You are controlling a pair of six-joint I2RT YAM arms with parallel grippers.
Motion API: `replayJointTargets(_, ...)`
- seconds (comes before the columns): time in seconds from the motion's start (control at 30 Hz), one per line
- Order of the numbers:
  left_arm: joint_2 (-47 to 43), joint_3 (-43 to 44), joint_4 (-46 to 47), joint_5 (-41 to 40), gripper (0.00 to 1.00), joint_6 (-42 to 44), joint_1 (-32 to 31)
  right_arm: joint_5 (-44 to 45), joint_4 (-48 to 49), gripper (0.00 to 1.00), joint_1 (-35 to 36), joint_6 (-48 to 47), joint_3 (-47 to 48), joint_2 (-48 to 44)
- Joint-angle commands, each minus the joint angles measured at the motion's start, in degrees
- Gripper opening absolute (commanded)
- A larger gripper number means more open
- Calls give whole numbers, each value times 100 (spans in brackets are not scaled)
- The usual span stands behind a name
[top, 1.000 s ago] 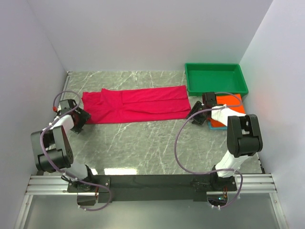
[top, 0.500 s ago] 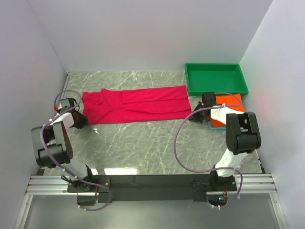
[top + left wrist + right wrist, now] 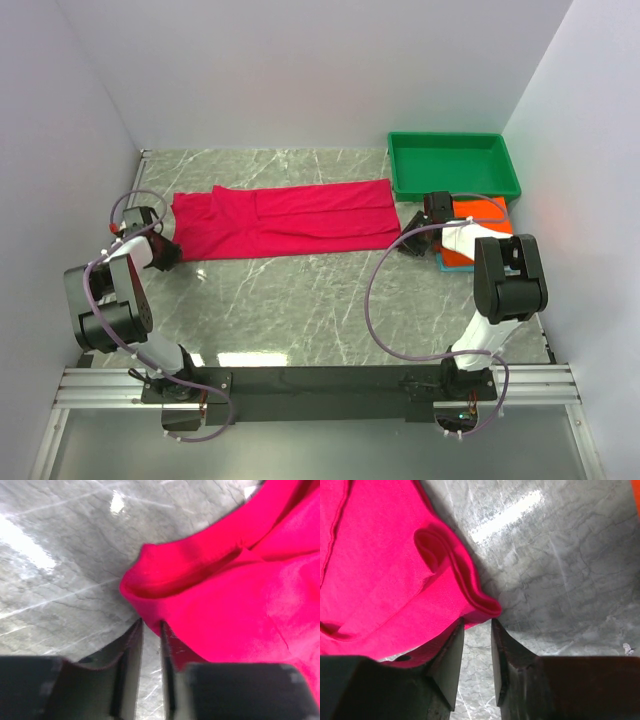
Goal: Fold and stack the t-shirts
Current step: Fold the tshirt
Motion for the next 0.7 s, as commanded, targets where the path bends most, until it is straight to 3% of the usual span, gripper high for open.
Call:
replayJointTargets(0.0,-236,92,140,297,29,-56,19,239,20,37,-28,75,25,-214)
replayJointTargets(0.03,-298,14,175,332,40,-83,19,257,20,37,-45,84,16,-223)
replayJointTargets(0.13,-579,-57,220,333,57,-197,19,274,11,38,-36,84,34,-241)
replayJointTargets(0.23,-781,-101,219,298,65,-311,19,292,11,38,-45,110,25,-250)
replayJointTargets(0.47,-440,118,167,183,66,-303,19,529,-200,38,-72,181,139,-144)
replayJointTargets(0.67,-53,206,140,122,56,-233,19,661,-244,41,-80,242,201,-30)
